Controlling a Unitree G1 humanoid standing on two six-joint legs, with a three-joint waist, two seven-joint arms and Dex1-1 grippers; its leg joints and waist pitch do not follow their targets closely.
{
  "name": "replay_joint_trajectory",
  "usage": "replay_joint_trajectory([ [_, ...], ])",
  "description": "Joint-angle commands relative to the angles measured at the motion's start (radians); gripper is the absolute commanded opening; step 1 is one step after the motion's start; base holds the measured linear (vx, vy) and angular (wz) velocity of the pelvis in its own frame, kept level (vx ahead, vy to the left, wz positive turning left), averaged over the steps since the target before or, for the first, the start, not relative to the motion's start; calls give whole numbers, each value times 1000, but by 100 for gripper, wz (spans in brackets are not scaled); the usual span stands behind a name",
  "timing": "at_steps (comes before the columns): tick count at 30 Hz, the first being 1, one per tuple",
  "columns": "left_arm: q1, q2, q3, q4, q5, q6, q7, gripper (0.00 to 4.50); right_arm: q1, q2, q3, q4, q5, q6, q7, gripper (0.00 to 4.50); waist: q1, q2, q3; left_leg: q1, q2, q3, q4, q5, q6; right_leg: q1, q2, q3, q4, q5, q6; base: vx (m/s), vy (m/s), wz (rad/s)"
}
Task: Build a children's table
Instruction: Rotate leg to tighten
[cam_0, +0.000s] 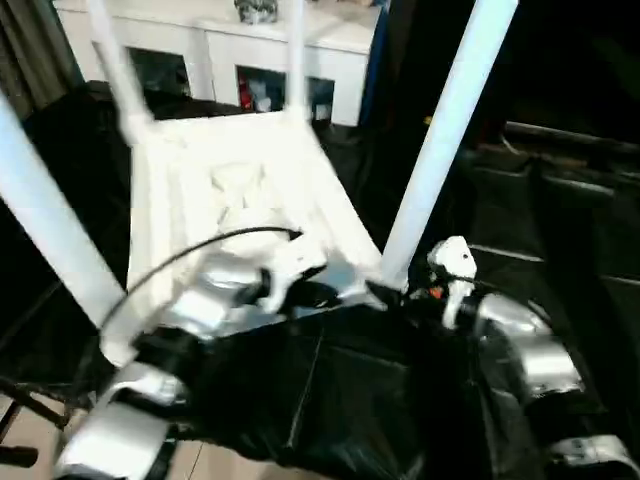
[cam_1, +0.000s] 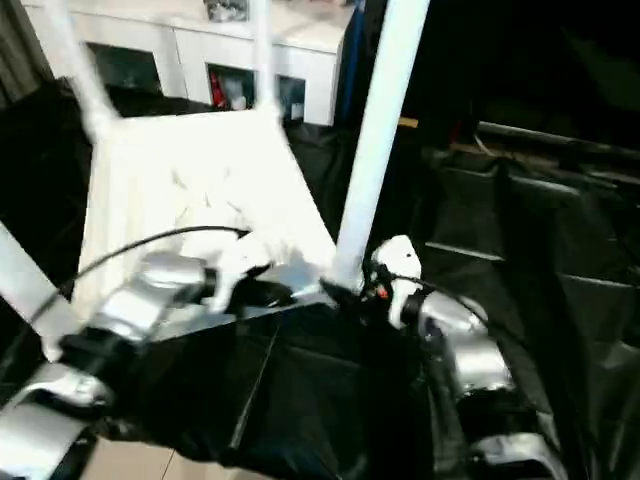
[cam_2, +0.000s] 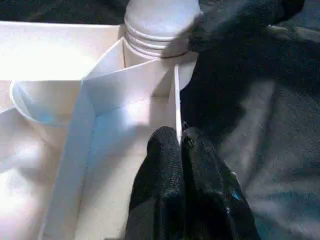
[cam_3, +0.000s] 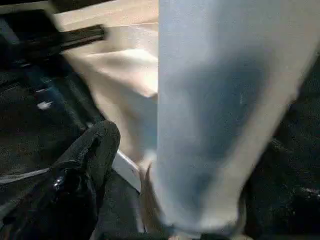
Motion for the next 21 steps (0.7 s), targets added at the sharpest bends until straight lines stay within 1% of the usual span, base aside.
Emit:
replay_joint_trajectory([
  [1,22,4,-38,3,4,-20,-53,0,-8,-16,26,-13,13,9,81,389,2,2,-41,-2,14,11,-55,-231,86,47,-44,30,-70,-174,-249,0,0,0],
  [2,24,10,-37,0,1,-23,-61,0,-9,-24,27,-12,15,15,101,373,3,2,-40,-1,15,11,-56,-237,82,47,-44,31,-70,-178,-248,0,0,0],
  [3,24,11,-36,0,0,-24,-64,0,-10,-26,27,-12,16,17,108,356,6,3,-40,2,15,11,-56,-247,76,46,-43,31,-70,-182,-249,0,0,0],
  [5,30,28,-43,-10,-4,-26,-85,0,-14,-46,37,-8,15,30,150,352,10,1,-40,4,16,12,-57,-251,70,44,-42,32,-68,-172,-251,0,0,0],
  [6,32,35,-47,-12,-5,-28,-96,0,-16,-55,45,-4,13,34,168,342,12,1,-39,2,16,11,-58,-248,68,47,-43,32,-66,-170,-250,0,0,0],
  [7,33,42,-48,-9,-7,-35,-107,0,-19,-63,54,0,15,38,186,319,13,1,-40,3,15,11,-57,-244,67,47,-43,32,-66,-168,-248,0,0,0],
  [8,33,45,-48,-7,-8,-41,-113,0,-21,-69,59,2,16,40,197,319,12,-4,-41,1,14,12,-56,-239,68,48,-43,32,-66,-166,-246,0,0,0],
  [9,32,48,-48,-5,-9,-44,-117,0,-23,-72,62,3,19,41,204,311,15,-2,-41,2,14,12,-55,-228,69,48,-45,33,-65,-162,-245,0,0,0],
  [11,31,52,-48,-3,-10,-47,-124,0,-26,-73,64,5,24,49,218,305,16,-5,-42,2,14,12,-55,-218,71,49,-45,33,-63,-150,-248,0,0,0],
  [12,30,55,-47,-3,-11,-48,-129,0,-29,-73,65,6,26,54,226,293,16,-5,-41,1,14,12,-54,-211,73,49,-45,32,-62,-146,-248,0,0,0],
  [13,30,57,-47,-2,-11,-49,-133,0,-30,-73,68,6,29,60,237,271,16,-4,-42,1,14,12,-54,-206,72,50,-45,32,-61,-142,-249,0,0,0],
  [16,30,64,-47,1,-12,-53,-143,0,-32,-72,72,5,28,68,254,250,17,-4,-41,2,14,13,-54,-205,72,49,-44,32,-61,-144,-250,0,0,0],
  [17,30,65,-47,1,-12,-53,-144,0,-32,-71,72,5,28,69,254,250,17,-5,-42,2,14,13,-53,-206,72,49,-44,32,-61,-146,-250,0,0,0],
  [19,29,68,-48,4,-11,-54,-148,0,-32,-71,75,5,30,75,260,228,18,-4,-41,1,14,13,-55,-211,66,50,-45,32,-62,-159,-246,0,0,0],
  [21,28,71,-49,9,-11,-57,-152,0,-29,-73,83,5,34,82,269,222,18,-4,-41,2,14,13,-54,-211,64,49,-45,32,-62,-161,-245,0,0,0],
])
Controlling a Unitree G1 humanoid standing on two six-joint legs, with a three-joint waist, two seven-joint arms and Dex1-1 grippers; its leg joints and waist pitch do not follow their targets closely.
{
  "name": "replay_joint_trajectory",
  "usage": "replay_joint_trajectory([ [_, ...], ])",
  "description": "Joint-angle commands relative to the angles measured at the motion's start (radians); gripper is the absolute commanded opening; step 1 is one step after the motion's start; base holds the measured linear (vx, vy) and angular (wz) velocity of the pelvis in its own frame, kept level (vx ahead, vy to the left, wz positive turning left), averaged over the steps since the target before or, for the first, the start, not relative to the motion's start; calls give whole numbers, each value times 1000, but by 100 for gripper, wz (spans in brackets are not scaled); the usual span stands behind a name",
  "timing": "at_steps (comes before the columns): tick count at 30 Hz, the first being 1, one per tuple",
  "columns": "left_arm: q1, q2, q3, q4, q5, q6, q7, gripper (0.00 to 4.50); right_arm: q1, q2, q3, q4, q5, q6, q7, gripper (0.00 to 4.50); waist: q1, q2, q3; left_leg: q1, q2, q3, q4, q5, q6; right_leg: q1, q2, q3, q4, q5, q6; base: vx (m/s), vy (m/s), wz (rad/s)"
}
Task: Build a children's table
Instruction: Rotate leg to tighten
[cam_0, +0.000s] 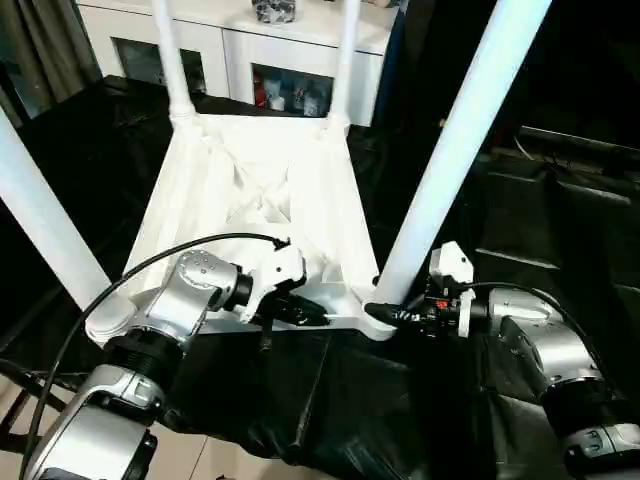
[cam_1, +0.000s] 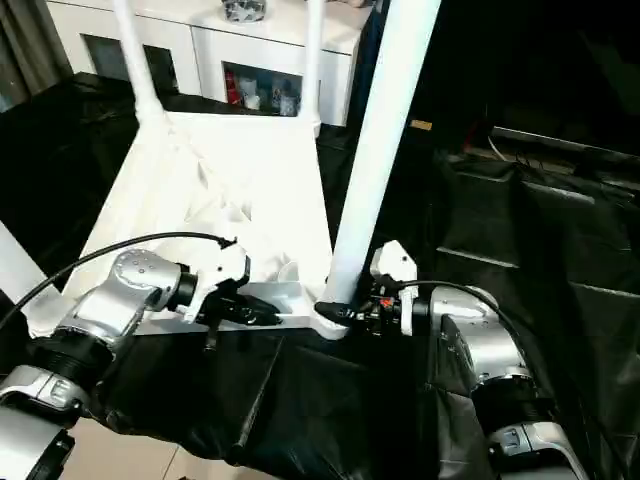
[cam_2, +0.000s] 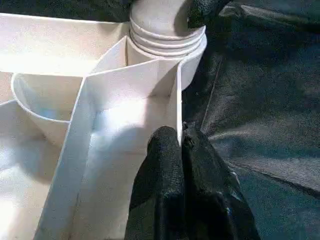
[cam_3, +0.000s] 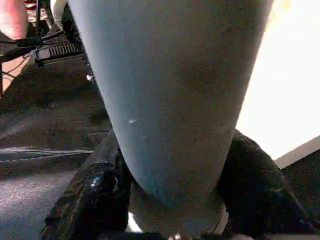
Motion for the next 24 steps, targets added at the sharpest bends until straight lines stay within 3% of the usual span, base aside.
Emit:
replay_joint_trajectory([
  [1,14,-2,-36,19,16,1,-7,0,10,0,38,0,7,25,43,217,-2,3,-44,0,14,11,-58,-212,62,49,-43,29,-63,-158,-245,0,0,0],
  [6,11,-19,-27,26,14,24,31,0,41,16,37,-9,11,57,20,201,-1,3,-44,1,14,12,-58,-211,60,50,-42,30,-62,-141,-249,0,0,0],
  [9,2,-57,-16,43,25,51,109,0,74,50,23,-7,3,69,-55,199,2,3,-39,2,14,11,-62,-237,52,46,-43,29,-68,-190,-239,0,0,0],
  [10,0,-66,-14,47,27,56,127,0,81,58,18,-7,3,72,-73,199,2,2,-37,2,14,10,-64,-259,47,45,-44,28,-72,-231,-231,0,0,0],
  [12,-19,-149,-2,79,41,100,263,0,98,133,-18,32,-19,65,-257,199,1,3,-27,14,14,5,-67,-368,12,28,-47,29,-94,-438,-174,0,0,0],
  [14,-25,-187,-1,89,44,118,306,0,94,168,-32,62,-33,63,-345,198,-5,2,-24,15,12,-1,-70,-408,-4,25,-47,24,-101,-520,-143,0,0,0],
  [15,-34,-240,-1,98,42,145,352,0,81,214,-43,97,-43,64,-432,198,-12,2,-21,18,6,-8,-69,-453,-12,23,-48,18,-111,-608,-106,0,0,0],
  [16,-34,-240,-1,98,42,145,352,0,81,214,-43,97,-43,64,-432,198,-21,2,-18,23,2,-13,-68,-492,-16,18,-48,11,-125,-690,-67,-53,21,-9],
  [17,-39,-268,-3,103,42,157,374,0,67,239,-50,120,-48,68,-481,197,-25,0,-17,23,0,-18,-67,-506,-15,18,-49,5,-133,-728,-47,-71,33,-10],
  [18,-44,-287,-5,109,44,164,394,0,56,258,-56,136,-51,69,-517,197,-35,8,-15,34,-1,-25,-67,-556,-14,14,-50,-12,-150,-763,-28,-71,33,-10],
  [20,-54,-316,-11,124,54,168,427,0,34,291,-63,163,-58,68,-577,197,-55,19,-20,35,2,-39,-75,-603,-6,28,-49,-34,-155,-691,-38,-25,23,-4],
  [21,-64,-333,-20,143,67,169,449,0,1,319,-59,198,-79,62,-642,197,-63,20,-20,24,3,-45,-83,-622,-1,41,-49,-46,-157,-650,-37,0,0,0],
  [23,-83,-351,-33,175,87,167,479,0,-53,363,-53,246,-108,43,-728,197,-82,33,-14,40,6,-51,-89,-691,-7,37,-49,-74,-168,-617,-48,0,0,0],
  [24,-91,-353,-39,187,96,163,487,0,-77,384,-53,257,-115,28,-750,197,-96,40,-13,35,8,-58,-95,-733,-10,51,-49,-86,-167,-593,-45,0,0,0],
])
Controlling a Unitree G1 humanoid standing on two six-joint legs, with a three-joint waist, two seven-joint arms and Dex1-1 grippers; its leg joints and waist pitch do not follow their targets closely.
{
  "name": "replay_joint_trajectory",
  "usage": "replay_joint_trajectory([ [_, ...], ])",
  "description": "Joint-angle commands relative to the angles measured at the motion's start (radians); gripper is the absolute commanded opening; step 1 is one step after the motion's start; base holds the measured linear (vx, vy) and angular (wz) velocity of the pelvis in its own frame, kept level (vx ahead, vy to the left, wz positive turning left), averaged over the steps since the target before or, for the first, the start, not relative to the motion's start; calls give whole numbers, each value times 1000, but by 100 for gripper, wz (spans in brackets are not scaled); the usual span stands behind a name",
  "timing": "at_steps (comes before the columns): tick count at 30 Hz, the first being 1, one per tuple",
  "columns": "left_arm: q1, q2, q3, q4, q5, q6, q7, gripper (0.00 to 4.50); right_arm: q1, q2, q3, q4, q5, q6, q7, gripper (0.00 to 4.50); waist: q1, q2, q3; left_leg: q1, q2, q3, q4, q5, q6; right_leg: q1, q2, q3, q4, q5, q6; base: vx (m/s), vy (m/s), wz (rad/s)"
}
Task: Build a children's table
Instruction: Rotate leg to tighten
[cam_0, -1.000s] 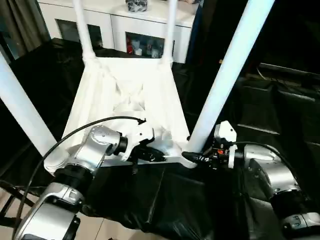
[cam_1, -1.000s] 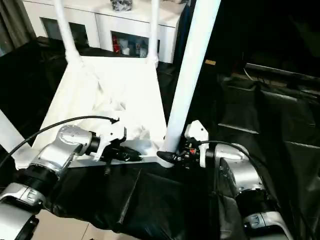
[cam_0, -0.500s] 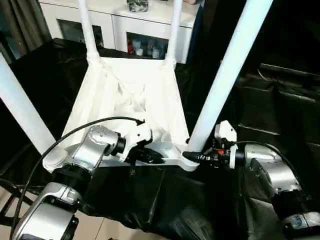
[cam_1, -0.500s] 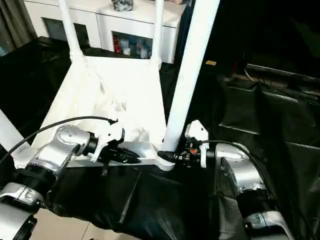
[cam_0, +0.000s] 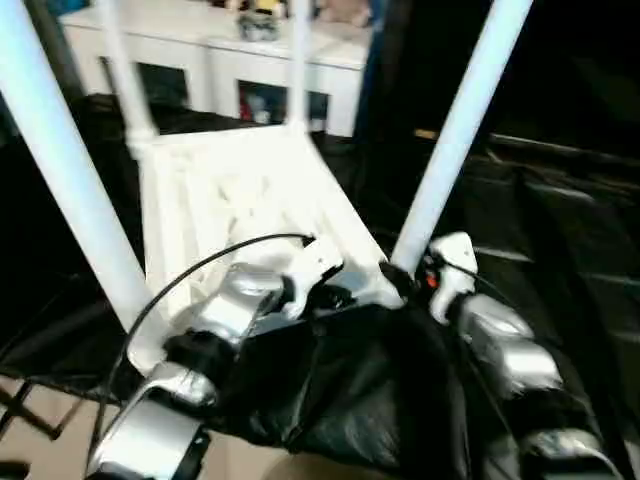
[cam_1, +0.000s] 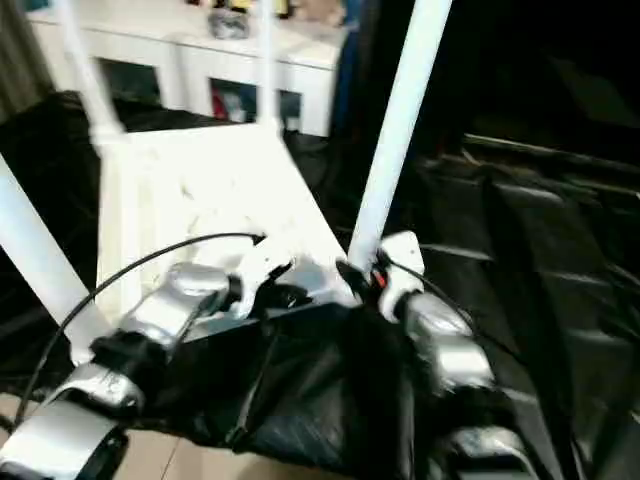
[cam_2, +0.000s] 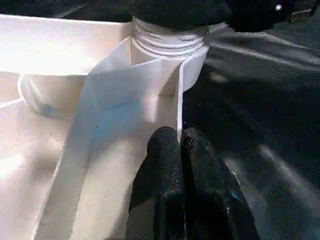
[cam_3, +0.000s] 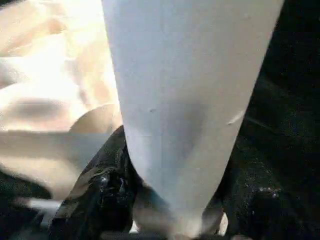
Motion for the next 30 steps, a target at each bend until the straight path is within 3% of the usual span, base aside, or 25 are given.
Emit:
replay_joint_trajectory([
  [1,-10,-102,-74,27,5,-2,9,0,-6,107,105,63,-7,28,21,197,-23,26,-13,13,24,-21,-112,-793,-20,17,-28,-22,-79,-543,-63,0,0,0],
  [2,-13,-101,-73,31,11,-4,10,0,-10,114,105,60,-15,16,17,197,-25,25,-11,6,31,-23,-122,-819,-22,29,-28,-17,-60,-503,-72,0,0,0],
  [3,-13,-97,-70,31,12,-5,8,0,-10,116,102,53,-14,10,22,252,-22,24,-13,8,30,-20,-126,-829,-21,28,-33,-6,-55,-485,-84,0,0,0],
  [4,-15,-91,-65,30,15,-6,4,0,-9,118,98,41,-11,2,31,265,-26,12,-9,36,13,-9,-103,-808,-16,-7,-40,-15,-92,-588,-76,0,0,0],
  [5,-11,-71,-64,22,19,-13,-11,0,-2,112,79,24,15,-2,63,265,-39,10,-2,50,1,-5,-84,-789,-10,-16,-38,-49,-127,-689,-38,0,0,0],
  [6,-5,-56,-64,11,19,-16,-24,0,7,99,73,9,30,-4,97,271,-41,15,-2,47,3,-8,-83,-784,-10,-7,-42,-62,-129,-698,-23,0,0,0],
  [7,1,-39,-64,-1,17,-22,-42,0,18,83,72,-8,43,-1,137,286,-44,21,-2,17,21,-17,-109,-819,-11,33,-42,-67,-95,-626,-18,0,0,0],
  [8,1,-39,-64,-1,17,-22,-42,0,18,83,72,-8,43,-1,137,301,-20,28,3,-40,53,-21,-170,-894,-19,85,-36,-28,11,-476,-47,0,0,0],
  [9,9,-10,-67,-16,16,-29,-69,0,34,53,76,-34,54,-5,199,311,20,36,2,-33,63,11,-204,-918,-30,74,-26,11,80,-330,-93,0,0,0],
  [10,9,-10,-67,-16,16,-29,-69,0,34,53,76,-34,54,-5,199,315,7,-7,-5,11,43,16,-156,-844,-3,25,-35,36,28,-410,-78,-11,-89,24],
  [11,15,19,-71,-23,16,-41,-105,0,45,21,82,-50,56,-19,254,315,11,-43,-3,57,-3,24,-84,-718,-3,-45,-52,28,-71,-687,-35,112,-119,24],
  [12,19,36,-72,-30,14,-46,-127,0,52,2,87,-61,59,-25,287,321,27,-46,2,88,-50,43,44,-405,37,-91,-107,27,-144,-1007,-1,112,-119,24],
  [13,24,58,-74,-39,13,-54,-155,0,59,-22,93,-73,61,-31,327,321,41,-28,-14,-25,-11,12,-28,-247,57,27,-130,56,-88,-926,-17,154,-46,-26],
  [14,27,68,-75,-44,12,-60,-169,0,61,-33,96,-79,61,-34,345,321,45,-13,-10,-46,5,3,-62,-263,36,37,-108,39,-75,-854,-21,130,12,-50],
  [15,42,108,-81,-73,3,-73,-243,0,73,-77,111,-108,71,-30,422,321,42,-7,-34,-51,21,-6,-80,-251,14,39,-76,34,-40,-572,-55,130,12,-50],
  [16,46,120,-83,-82,1,-75,-265,0,76,-90,116,-117,75,-26,445,321,45,-4,-40,-36,27,0,-76,-197,35,24,-62,44,-13,-294,-141,78,-9,-17],
  [17,56,140,-86,-100,-11,-88,-310,0,81,-115,127,-135,80,-19,492,321,45,-5,-36,-33,26,8,-77,-195,48,19,-54,47,-8,-229,-181,63,-26,8],
  [18,60,150,-87,-109,-16,-95,-333,0,84,-127,132,-145,82,-15,516,321,43,-6,-25,-23,25,20,-80,-299,63,3,-46,51,-15,-284,-224,63,-26,8],
  [19,66,164,-89,-120,-21,-104,-359,0,88,-145,140,-155,84,-13,548,321,42,-6,-22,-17,21,25,-76,-353,58,-5,-46,53,-20,-344,-230,74,-18,10],
  [20,72,181,-92,-134,-26,-113,-389,0,91,-166,148,-167,85,-10,588,321,42,-12,-34,-22,17,25,-74,-351,55,8,-48,57,-15,-360,-229,88,-9,3],
  [23,80,218,-93,-150,-40,-139,-446,0,90,-211,160,-187,88,-4,677,321,52,-8,-53,-25,20,37,-58,-94,117,16,-40,64,25,-12,-301,83,-2,2],
  [25,83,242,-96,-158,-47,-158,-482,0,83,-232,170,-186,88,-6,726,321,59,-6,-63,-15,14,42,-37,90,203,13,-35,67,52,236,-369,73,12,5],
  [26,84,247,-97,-160,-48,-161,-490,0,81,-237,172,-186,88,-6,737,321,58,-8,-63,-17,12,42,-34,118,224,14,-34,67,57,269,-378,52,18,2],
  [29,85,265,-101,-165,-52,-168,-514,0,77,-253,187,-190,90,2,774,295,63,-14,-53,-23,13,47,-32,72,248,17,-44,70,51,193,-371,17,6,1],
  [30,84,284,-101,-167,-51,-175,-539,0,73,-271,209,-196,86,14,821,295,69,-12,-53,-20,20,49,-36,15,220,19,-45,68,47,92,-349,0,0,0],
])
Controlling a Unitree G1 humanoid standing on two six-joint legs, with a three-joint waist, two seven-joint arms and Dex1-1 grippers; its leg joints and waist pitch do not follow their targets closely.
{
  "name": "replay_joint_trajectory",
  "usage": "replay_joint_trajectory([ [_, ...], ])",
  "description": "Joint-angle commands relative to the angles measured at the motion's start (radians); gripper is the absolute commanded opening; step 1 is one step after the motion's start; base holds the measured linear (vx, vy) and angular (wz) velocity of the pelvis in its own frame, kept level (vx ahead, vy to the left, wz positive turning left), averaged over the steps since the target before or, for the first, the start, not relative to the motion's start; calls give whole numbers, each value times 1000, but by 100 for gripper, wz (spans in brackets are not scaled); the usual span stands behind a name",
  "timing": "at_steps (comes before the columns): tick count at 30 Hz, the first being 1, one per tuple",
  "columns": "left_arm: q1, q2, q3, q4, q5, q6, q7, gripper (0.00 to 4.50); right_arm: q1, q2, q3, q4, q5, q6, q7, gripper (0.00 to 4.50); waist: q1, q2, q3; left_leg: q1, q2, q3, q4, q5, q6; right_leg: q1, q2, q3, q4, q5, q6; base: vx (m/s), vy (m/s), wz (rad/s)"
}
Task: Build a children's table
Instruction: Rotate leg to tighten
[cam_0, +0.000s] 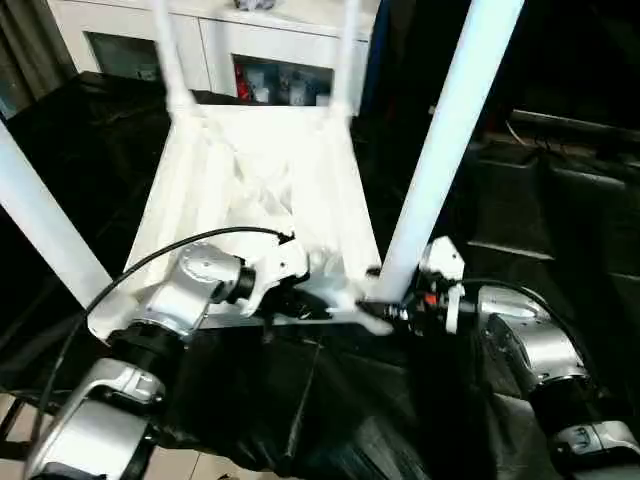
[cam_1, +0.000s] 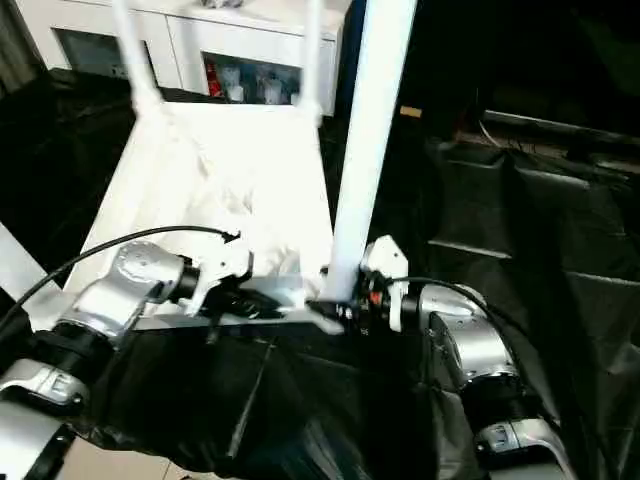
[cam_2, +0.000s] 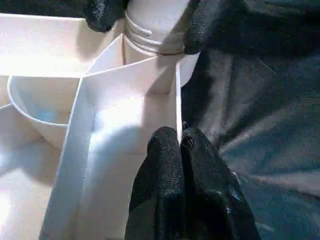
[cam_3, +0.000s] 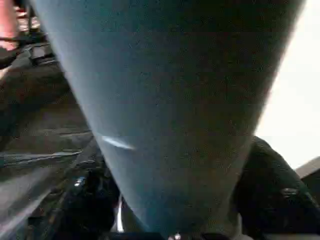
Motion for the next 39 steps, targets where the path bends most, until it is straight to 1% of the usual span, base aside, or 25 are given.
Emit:
replay_joint_trajectory([
  [1,23,16,-43,18,24,5,-31,0,11,-16,41,-9,-11,23,59,279,2,-4,-61,-1,19,18,-44,17,199,67,-33,41,-35,70,-303,0,0,0],
  [4,18,23,-41,23,25,0,-48,0,8,-29,64,-10,-19,26,93,261,14,-3,-55,6,24,25,-52,-72,129,61,-31,44,-45,-44,-274,0,0,0],
  [5,16,27,-41,26,24,-2,-57,0,7,-35,77,-10,-24,23,107,256,14,-3,-54,6,25,26,-53,-81,120,60,-31,44,-46,-54,-270,0,0,0],
  [7,13,29,-41,32,24,-4,-59,0,6,-33,80,-8,-22,29,114,251,15,-3,-53,3,25,30,-54,-113,85,60,-30,46,-48,-90,-251,0,0,0],
  [10,10,27,-34,36,16,7,-47,0,8,-26,78,-5,-15,41,118,249,15,-3,-55,1,22,29,-53,-110,69,62,-30,47,-46,-83,-238,0,0,0],
  [13,15,13,-21,26,13,42,12,0,28,0,56,-10,2,67,57,249,16,-4,-57,0,21,31,-51,-85,75,63,-29,48,-43,-46,-243,0,0,0],
  [15,21,8,-19,22,16,48,33,0,36,9,48,-8,1,65,25,249,18,-5,-56,0,21,30,-51,-86,75,61,-31,48,-43,-54,-242,0,0,0],
  [16,33,-3,-13,3,25,73,76,0,51,32,26,-4,-2,55,-50,249,17,-5,-54,0,20,30,-53,-110,67,60,-31,48,-49,-93,-233,0,0,0],
  [17,41,-10,-9,-9,29,87,102,0,60,45,15,-2,-6,48,-93,248,16,-1,-53,0,24,29,-56,-124,56,58,-35,51,-49,-109,-229,0,0,0],
  [18,49,-17,-5,-23,34,103,129,0,70,58,4,0,-12,41,-138,248,16,-3,-48,2,22,28,-60,-163,39,55,-34,49,-60,-177,-209,0,0,0],
  [19,66,-33,0,-52,38,135,169,0,90,82,-7,-6,-23,28,-203,248,14,-4,-48,2,22,27,-61,-182,30,55,-34,49,-62,-212,-200,0,0,0],
  [20,87,-53,5,-86,42,170,212,0,112,107,-15,-13,-39,14,-272,248,11,-3,-44,4,23,25,-67,-224,12,51,-33,49,-71,-284,-175,0,0,0],
  [22,121,-92,10,-139,51,223,284,0,148,146,-20,-24,-67,-5,-371,248,3,-6,-35,0,19,18,-74,-298,-13,47,-29,50,-83,-424,-115,0,0,0],
  [24,144,-130,10,-169,62,264,346,0,167,190,-31,-24,-85,-5,-467,248,-4,-8,-32,5,16,14,-76,-345,-14,38,-26,53,-93,-501,-82,0,0,0],
  [26,163,-172,10,-190,65,302,399,0,181,234,-40,-19,-101,-9,-555,248,-10,-5,-29,8,13,10,-79,-379,-16,31,-25,54,-102,-542,-60,0,0,0],
  [27,168,-204,10,-192,70,323,442,0,180,265,-47,-6,-109,-5,-617,248,-11,-5,-28,8,11,9,-80,-386,-14,29,-24,53,-105,-548,-56,0,0,0],
  [29,173,-266,-3,-183,93,348,530,0,162,336,-63,35,-132,-14,-766,248,-19,-1,-28,9,9,6,-83,-403,-13,28,-22,51,-109,-551,-48,0,0,0],
  [30,176,-285,-9,-178,100,351,558,0,152,364,-68,52,-137,-14,-815,248,-27,0,-25,11,9,4,-85,-423,-18,23,-21,49,-114,-564,-44,0,0,0],
  [32,178,-305,-19,-174,101,354,568,0,139,396,-55,60,-143,-17,-835,248,-32,4,-29,17,6,-1,-85,-463,-16,23,-21,44,-121,-587,-31,0,0,0],
  [33,182,-314,-24,-182,105,363,575,0,136,410,-44,59,-150,-23,-847,248,-38,4,-29,12,6,-5,-89,-477,-13,28,-20,40,-122,-573,-26,0,0,0],
  [34,185,-315,-32,-188,110,364,571,0,133,411,-24,54,-160,-41,-832,248,-40,5,-29,9,7,-6,-91,-485,-11,29,-19,41,-123,-554,-26,0,0,0],
  [35,185,-311,-36,-191,110,359,561,0,133,404,-18,49,-160,-55,-812,248,-41,4,-31,13,7,-4,-90,-492,-9,26,-19,41,-125,-550,-27,0,0,0],
  [36,187,-310,-39,-197,111,361,559,0,133,401,-14,46,-161,-63,-805,283,-43,4,-32,14,7,-4,-89,-493,-3,25,-21,44,-124,-534,-36,0,0,0],
  [37,192,-297,-42,-220,110,367,540,0,135,379,-23,32,-142,-76,-766,318,-45,3,-34,7,9,-4,-91,-478,1,31,-22,45,-119,-505,-45,0,0,0],
  [39,196,-278,-47,-243,104,361,509,0,137,354,-34,15,-118,-76,-712,318,-45,1,-37,3,10,-1,-90,-454,11,34,-21,48,-115,-465,-59,0,0,0],
])
